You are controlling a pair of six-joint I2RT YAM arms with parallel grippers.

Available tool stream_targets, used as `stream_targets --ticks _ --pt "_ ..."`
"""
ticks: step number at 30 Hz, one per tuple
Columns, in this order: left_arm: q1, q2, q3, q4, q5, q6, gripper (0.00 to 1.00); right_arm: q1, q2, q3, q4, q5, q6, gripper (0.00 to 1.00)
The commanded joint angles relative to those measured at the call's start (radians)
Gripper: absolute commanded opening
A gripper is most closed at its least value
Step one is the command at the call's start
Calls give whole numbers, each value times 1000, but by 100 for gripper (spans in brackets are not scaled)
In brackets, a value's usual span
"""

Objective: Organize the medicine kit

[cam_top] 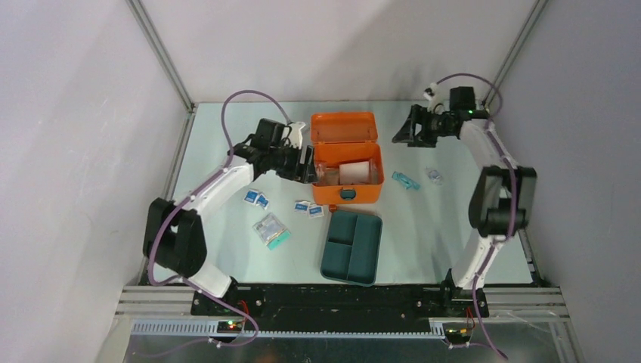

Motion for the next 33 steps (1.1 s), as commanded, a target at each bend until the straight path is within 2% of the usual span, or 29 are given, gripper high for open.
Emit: stream_targets --ticks 1,4,7,12,18,21,24,26,27,28,30,33 --pt "33 -131 -40 19 -43 60 77 0 -295 -100 4 200 -81 80" --pt "69 -180 -67 13 -48 70 78 27 -419 -184 -40 202 -99 80" --pt "129 -226 -95 7 -45 49 78 121 -490 -287 -116 209 -149 78" --pt "210 -251 -114 7 -29 29 78 333 -618 -514 -56 315 -131 76" --pt "256 -278 -112 7 -39 11 78 505 -529 -573 38 398 -39 75" --pt "266 -301 -113 6 -62 21 79 603 -478 -577 67 501 8 73" --pt "277 -316 -116 7 -69 25 79 669 -431 -572 88 609 134 70" --pt "282 -322 -119 7 -68 24 79 713 -398 -564 89 778 235 53" --pt "283 -323 -119 7 -68 24 79 749 -377 -557 78 882 268 40" --pt "285 -325 -121 7 -68 25 79 768 -368 -555 71 920 314 37" --pt "290 -329 -123 7 -67 26 79 818 -349 -552 59 998 354 34" --pt "297 -335 -129 8 -64 26 79 867 -316 -537 47 1054 382 39"
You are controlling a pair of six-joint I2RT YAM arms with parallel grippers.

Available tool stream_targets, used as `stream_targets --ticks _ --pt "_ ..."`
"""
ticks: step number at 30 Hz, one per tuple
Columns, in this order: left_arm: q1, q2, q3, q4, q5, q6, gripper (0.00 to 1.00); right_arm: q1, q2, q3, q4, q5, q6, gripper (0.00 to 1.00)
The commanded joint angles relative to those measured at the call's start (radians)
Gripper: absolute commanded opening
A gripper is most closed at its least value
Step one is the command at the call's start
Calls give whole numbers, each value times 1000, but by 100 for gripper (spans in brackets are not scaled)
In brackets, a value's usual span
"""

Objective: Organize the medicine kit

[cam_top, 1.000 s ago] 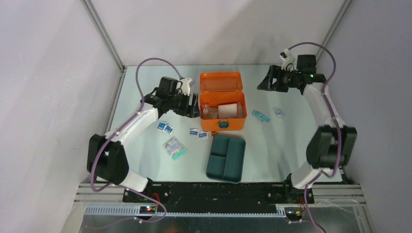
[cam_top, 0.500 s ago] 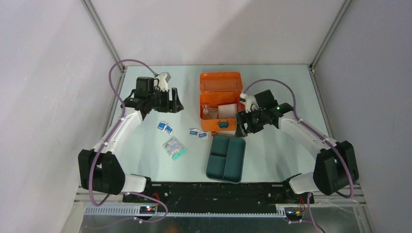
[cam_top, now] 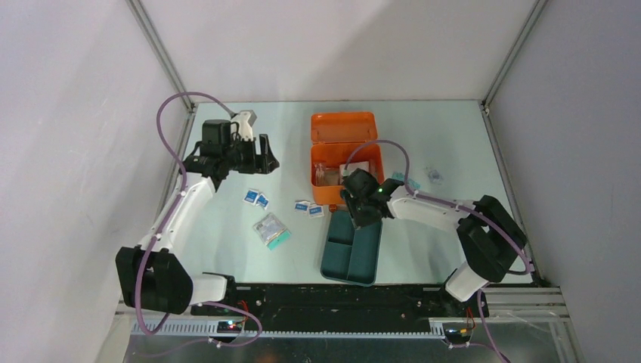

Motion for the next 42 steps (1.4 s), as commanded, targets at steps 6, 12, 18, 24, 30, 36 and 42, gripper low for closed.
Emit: stream_targets --ticks 6,12,18,24,30,36,42 --pt "23 -51 -28 16 6 1 79 69 85 66 -2 143 167 42" --pt "26 -60 -32 18 18 -3 79 95 142 68 -2 119 183 38" --pt "29 -56 -27 22 25 -12 79 107 139 66 -9 70 187 32" --pt "30 -52 -27 29 33 -16 79 136 78 36 2 28 142 23" --pt "30 -41 -22 34 46 -34 79 158 85 22 9 42 118 10" --pt "29 -51 -25 35 45 -35 79 160 56 21 2 37 66 0" --pt "30 -22 -13 34 63 -48 79 161 -9 31 -13 -316 -258 0"
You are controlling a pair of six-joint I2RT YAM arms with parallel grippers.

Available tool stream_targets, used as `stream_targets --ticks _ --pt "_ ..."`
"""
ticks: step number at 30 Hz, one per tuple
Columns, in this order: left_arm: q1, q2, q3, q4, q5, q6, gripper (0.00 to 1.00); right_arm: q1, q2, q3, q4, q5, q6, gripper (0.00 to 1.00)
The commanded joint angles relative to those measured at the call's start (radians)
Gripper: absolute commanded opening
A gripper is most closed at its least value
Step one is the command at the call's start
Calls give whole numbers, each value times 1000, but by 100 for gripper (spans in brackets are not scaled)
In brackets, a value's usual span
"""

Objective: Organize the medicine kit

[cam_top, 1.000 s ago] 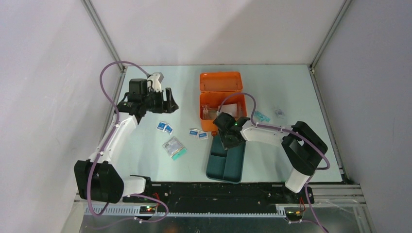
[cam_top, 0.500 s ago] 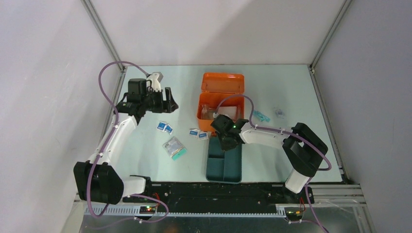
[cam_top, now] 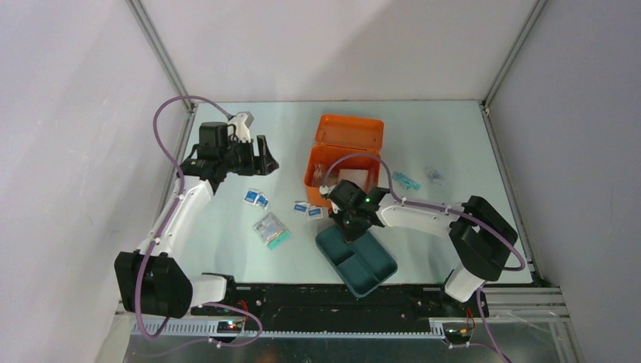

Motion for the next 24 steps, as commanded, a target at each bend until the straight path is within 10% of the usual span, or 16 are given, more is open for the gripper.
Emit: stream_targets --ticks 1,17,24 --pt "10 8 20 27 30 -23 79 11 -96 7 -39 -328 -280 0" --pt "9 50 35 27 21 -16 79 -70 -187 366 -343 -850 -680 0" --pt "8 55 48 27 16 -7 79 -281 -126 738 -206 -1060 -448 0"
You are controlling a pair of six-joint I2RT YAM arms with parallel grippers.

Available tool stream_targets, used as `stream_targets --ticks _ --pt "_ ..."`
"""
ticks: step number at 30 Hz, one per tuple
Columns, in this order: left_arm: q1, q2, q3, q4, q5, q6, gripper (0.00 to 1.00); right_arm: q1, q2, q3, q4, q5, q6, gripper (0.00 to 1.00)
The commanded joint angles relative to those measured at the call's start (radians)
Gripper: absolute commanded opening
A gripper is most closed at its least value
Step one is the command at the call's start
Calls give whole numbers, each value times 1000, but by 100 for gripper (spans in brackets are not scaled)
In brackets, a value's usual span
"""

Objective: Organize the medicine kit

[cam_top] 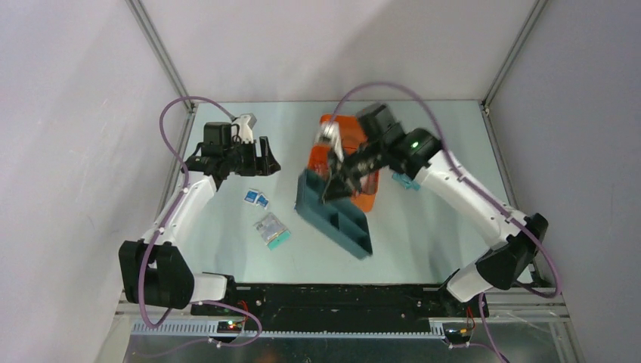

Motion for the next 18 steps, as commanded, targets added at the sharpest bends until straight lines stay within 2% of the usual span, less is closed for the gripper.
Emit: stream_targets --ticks 1,3,4,6,7,8,9,11,14,18 --pt "9 1 48 22 0 1 79 -157 26 230 168 -194 253 0" --pt "8 5 48 22 -6 3 79 -224 69 340 226 -176 295 0" --pt "9 7 49 22 -7 3 79 -232 85 429 202 -98 287 0" --pt "9 10 50 22 -4 2 79 -232 127 516 159 77 186 0" --pt "9 10 51 22 -3 3 79 -216 147 535 139 234 100 0" --pt "9 12 52 22 -2 4 79 -205 158 571 129 299 -3 0" --pt "8 12 53 21 -2 8 79 -183 180 583 110 411 -52 0" --pt "9 12 52 22 -7 13 79 -153 213 599 96 539 -187 0" --pt "9 1 48 22 -2 18 79 -123 257 590 73 664 -350 0" --pt "9 -13 32 23 9 25 79 -83 371 645 -45 793 -475 0"
